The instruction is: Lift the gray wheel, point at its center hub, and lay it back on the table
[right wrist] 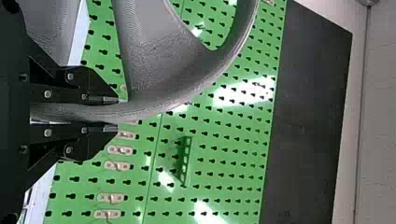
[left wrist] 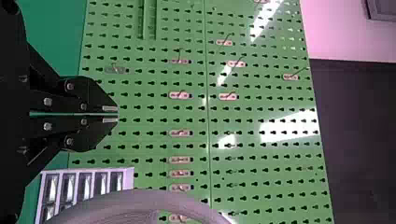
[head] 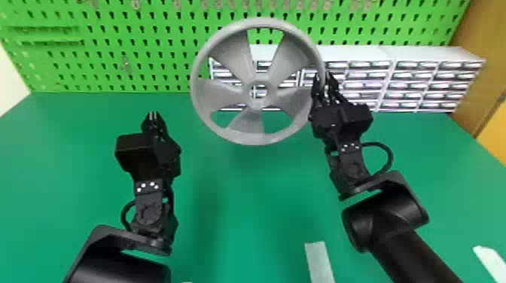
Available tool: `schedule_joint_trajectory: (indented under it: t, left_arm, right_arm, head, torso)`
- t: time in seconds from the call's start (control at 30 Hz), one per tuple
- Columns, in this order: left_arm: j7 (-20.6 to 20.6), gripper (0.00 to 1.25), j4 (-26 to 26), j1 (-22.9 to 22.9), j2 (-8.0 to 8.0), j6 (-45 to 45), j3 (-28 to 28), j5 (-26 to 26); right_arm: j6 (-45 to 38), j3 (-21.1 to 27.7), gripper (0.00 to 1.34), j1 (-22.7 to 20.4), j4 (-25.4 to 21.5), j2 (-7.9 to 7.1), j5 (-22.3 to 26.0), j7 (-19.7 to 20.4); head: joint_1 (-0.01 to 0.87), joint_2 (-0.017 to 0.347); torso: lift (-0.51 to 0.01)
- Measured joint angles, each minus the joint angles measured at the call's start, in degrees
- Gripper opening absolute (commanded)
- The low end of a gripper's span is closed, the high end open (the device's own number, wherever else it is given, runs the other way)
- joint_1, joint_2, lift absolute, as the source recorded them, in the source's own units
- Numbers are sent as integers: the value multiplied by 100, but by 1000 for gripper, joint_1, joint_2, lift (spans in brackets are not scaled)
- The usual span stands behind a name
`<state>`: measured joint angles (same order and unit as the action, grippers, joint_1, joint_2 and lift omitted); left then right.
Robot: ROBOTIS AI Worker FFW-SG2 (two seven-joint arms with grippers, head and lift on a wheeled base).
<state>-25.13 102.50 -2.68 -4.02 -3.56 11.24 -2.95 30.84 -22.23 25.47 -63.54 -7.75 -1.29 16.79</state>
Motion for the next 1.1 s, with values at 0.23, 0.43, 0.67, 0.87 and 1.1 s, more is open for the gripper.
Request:
schedule_joint_trajectory:
  t: [0.23,0.43,0.67,0.87,1.1]
  left_arm:
    - [-277,114,174,-54,-7,4,212,40]
    - [-913,112,416,-99,-144,-30,684,294]
    - [-1760,112,612,20,-558,-80,1544,726]
    - [-1910,104,638,176,-738,-84,1965,986]
    - [-2256,97,640,491,-981,-59,2507,1428]
  right_arm:
    - [-23,-13,109,16,29,-6,-17,0]
    - [-28,-18,109,20,62,-7,-26,0]
    - [-34,-52,107,53,142,-7,-29,0]
    - [-34,-123,109,95,221,1,-29,0]
    - [-34,-172,109,134,295,9,-29,0]
  head:
    - [692,48]
    - [692,48]
    - [692,48]
    - [692,48]
    - [692,48]
  torso:
    - [-96]
    - [-96]
    - [-96]
    - [-96]
    - [-96]
